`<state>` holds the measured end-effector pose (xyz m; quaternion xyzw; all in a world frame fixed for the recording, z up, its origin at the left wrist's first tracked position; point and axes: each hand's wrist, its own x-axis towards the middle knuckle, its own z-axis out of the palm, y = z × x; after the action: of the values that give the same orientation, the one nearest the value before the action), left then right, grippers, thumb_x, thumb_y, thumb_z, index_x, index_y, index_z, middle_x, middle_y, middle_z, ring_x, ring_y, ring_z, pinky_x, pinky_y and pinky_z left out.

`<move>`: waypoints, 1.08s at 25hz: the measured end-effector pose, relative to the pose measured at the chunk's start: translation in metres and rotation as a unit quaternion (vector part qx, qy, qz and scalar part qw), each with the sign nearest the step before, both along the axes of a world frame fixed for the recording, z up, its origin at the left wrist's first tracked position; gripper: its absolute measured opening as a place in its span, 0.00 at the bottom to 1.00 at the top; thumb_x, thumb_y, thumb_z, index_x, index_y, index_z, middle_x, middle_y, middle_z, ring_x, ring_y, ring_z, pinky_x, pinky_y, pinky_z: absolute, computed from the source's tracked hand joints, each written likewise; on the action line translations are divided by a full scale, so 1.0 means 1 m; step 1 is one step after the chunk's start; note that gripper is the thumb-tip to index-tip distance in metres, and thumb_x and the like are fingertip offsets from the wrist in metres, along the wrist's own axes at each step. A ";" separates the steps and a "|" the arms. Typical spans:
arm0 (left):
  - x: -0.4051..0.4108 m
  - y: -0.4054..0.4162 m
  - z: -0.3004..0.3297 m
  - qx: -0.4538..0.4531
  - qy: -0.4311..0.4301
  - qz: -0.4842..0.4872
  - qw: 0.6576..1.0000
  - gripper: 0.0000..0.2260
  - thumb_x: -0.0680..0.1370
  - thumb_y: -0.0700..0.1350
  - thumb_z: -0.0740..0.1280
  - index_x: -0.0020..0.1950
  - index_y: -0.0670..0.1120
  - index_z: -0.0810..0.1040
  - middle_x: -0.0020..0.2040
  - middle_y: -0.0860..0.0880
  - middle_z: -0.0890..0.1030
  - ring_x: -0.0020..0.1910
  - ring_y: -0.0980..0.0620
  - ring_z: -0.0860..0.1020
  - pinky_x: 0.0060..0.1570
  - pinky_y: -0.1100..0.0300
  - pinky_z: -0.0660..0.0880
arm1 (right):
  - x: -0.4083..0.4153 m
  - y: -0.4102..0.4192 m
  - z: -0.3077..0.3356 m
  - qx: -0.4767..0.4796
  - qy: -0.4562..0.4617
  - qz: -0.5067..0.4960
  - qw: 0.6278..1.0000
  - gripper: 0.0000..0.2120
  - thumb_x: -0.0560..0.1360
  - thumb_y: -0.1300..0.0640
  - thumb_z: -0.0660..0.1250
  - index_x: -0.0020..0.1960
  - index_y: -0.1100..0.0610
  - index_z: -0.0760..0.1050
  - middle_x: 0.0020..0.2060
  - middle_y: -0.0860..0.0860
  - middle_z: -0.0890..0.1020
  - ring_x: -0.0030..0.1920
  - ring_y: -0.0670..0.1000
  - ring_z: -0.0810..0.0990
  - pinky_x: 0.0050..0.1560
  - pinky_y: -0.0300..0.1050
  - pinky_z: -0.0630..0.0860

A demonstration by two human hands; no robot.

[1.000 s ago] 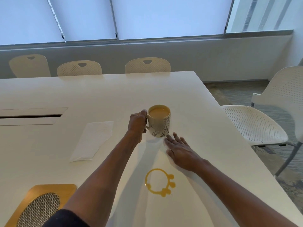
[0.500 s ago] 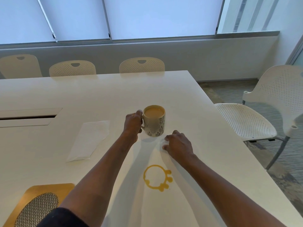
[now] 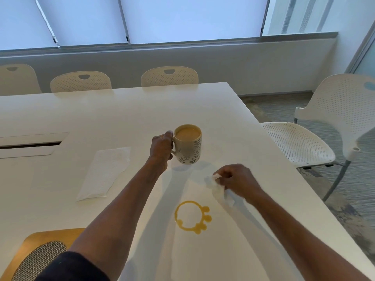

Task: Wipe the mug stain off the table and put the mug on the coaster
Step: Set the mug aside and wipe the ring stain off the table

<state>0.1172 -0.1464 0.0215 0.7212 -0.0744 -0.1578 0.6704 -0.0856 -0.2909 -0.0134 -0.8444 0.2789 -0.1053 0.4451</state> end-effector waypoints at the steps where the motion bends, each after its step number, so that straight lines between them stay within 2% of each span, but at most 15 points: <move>1: 0.001 -0.001 0.000 0.000 0.001 -0.001 1.000 0.16 0.77 0.46 0.61 0.29 0.49 0.64 0.26 0.51 0.64 0.25 0.53 0.61 0.24 0.62 0.59 | -0.002 -0.015 0.001 0.063 -0.012 -0.034 0.997 0.06 0.70 0.65 0.74 0.40 0.54 0.85 0.36 0.52 0.86 0.34 0.50 0.83 0.38 0.43 0.81; 2: 0.001 -0.002 -0.001 -0.001 0.002 -0.001 1.000 0.17 0.77 0.46 0.61 0.29 0.49 0.64 0.26 0.52 0.64 0.25 0.54 0.61 0.23 0.62 0.59 | -0.002 -0.030 0.002 0.089 -0.022 -0.066 0.994 0.06 0.70 0.64 0.75 0.40 0.54 0.85 0.35 0.52 0.86 0.34 0.51 0.84 0.38 0.47 0.82; 4: 0.003 -0.005 -0.003 -0.002 0.004 0.000 1.000 0.18 0.77 0.47 0.61 0.28 0.49 0.64 0.25 0.52 0.64 0.24 0.54 0.60 0.23 0.62 0.58 | 0.005 -0.058 0.005 0.066 -0.042 -0.122 0.990 0.05 0.70 0.63 0.75 0.41 0.54 0.84 0.35 0.52 0.86 0.35 0.51 0.84 0.45 0.51 0.83; 6: 0.004 -0.006 -0.006 -0.003 0.003 0.000 1.000 0.19 0.77 0.47 0.61 0.26 0.50 0.64 0.25 0.52 0.64 0.24 0.54 0.60 0.24 0.62 0.58 | 0.021 -0.079 0.006 -0.014 -0.051 -0.155 0.987 0.03 0.70 0.61 0.74 0.42 0.54 0.83 0.37 0.51 0.86 0.37 0.49 0.83 0.47 0.45 0.81; 8: 0.006 -0.007 -0.010 -0.002 0.005 0.001 1.000 0.19 0.77 0.47 0.61 0.26 0.50 0.63 0.24 0.53 0.64 0.25 0.54 0.60 0.25 0.62 0.58 | 0.041 -0.091 0.005 -0.100 -0.045 -0.164 0.980 0.02 0.72 0.58 0.72 0.44 0.54 0.83 0.40 0.52 0.86 0.41 0.50 0.83 0.45 0.39 0.73; 10: 0.007 -0.009 -0.015 0.001 0.010 0.000 1.000 0.19 0.77 0.47 0.61 0.26 0.50 0.63 0.24 0.52 0.64 0.25 0.54 0.60 0.24 0.63 0.58 | 0.057 -0.095 -0.002 -0.150 -0.024 -0.151 0.977 0.05 0.73 0.59 0.70 0.47 0.55 0.83 0.43 0.54 0.86 0.45 0.54 0.83 0.45 0.39 0.71; 12: 0.009 -0.009 -0.019 0.003 0.008 0.002 1.000 0.19 0.78 0.47 0.61 0.27 0.50 0.64 0.25 0.52 0.64 0.25 0.54 0.60 0.24 0.62 0.58 | 0.071 -0.093 -0.009 -0.177 0.004 -0.127 0.976 0.07 0.73 0.58 0.71 0.50 0.56 0.84 0.46 0.56 0.86 0.48 0.57 0.83 0.48 0.42 0.73; 17: 0.013 -0.010 -0.021 -0.001 0.013 0.007 1.000 0.20 0.77 0.48 0.62 0.26 0.50 0.64 0.25 0.52 0.64 0.24 0.54 0.60 0.24 0.62 0.57 | 0.084 -0.096 -0.014 -0.184 0.026 -0.126 0.974 0.09 0.71 0.56 0.72 0.51 0.53 0.85 0.46 0.54 0.86 0.51 0.56 0.82 0.50 0.41 0.74; 20: 0.015 -0.005 -0.019 -0.005 0.012 0.009 1.000 0.20 0.77 0.47 0.61 0.26 0.50 0.64 0.23 0.53 0.64 0.23 0.54 0.60 0.24 0.62 0.57 | 0.086 -0.091 -0.016 -0.203 0.053 -0.112 0.971 0.11 0.72 0.60 0.68 0.51 0.51 0.85 0.50 0.53 0.86 0.54 0.56 0.81 0.55 0.43 0.75; 23: 0.015 -0.003 -0.018 -0.006 0.014 0.011 1.000 0.20 0.78 0.47 0.61 0.26 0.50 0.64 0.24 0.53 0.64 0.23 0.54 0.60 0.24 0.63 0.58 | 0.088 -0.074 -0.016 -0.240 0.071 -0.049 0.967 0.15 0.73 0.64 0.65 0.53 0.51 0.84 0.55 0.53 0.85 0.58 0.56 0.80 0.58 0.43 0.73; 27: 0.011 -0.002 -0.017 -0.007 0.015 0.003 1.000 0.19 0.78 0.47 0.61 0.26 0.50 0.63 0.24 0.53 0.63 0.23 0.54 0.60 0.24 0.63 0.58 | 0.078 -0.035 -0.016 -0.311 0.043 0.023 0.949 0.14 0.73 0.66 0.65 0.51 0.53 0.84 0.52 0.54 0.85 0.53 0.58 0.82 0.54 0.45 0.76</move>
<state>0.1282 -0.1479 0.0050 0.7145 -0.0628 -0.1663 0.6767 -0.0071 -0.3261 -0.0298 -0.9508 0.2319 -0.1400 0.1503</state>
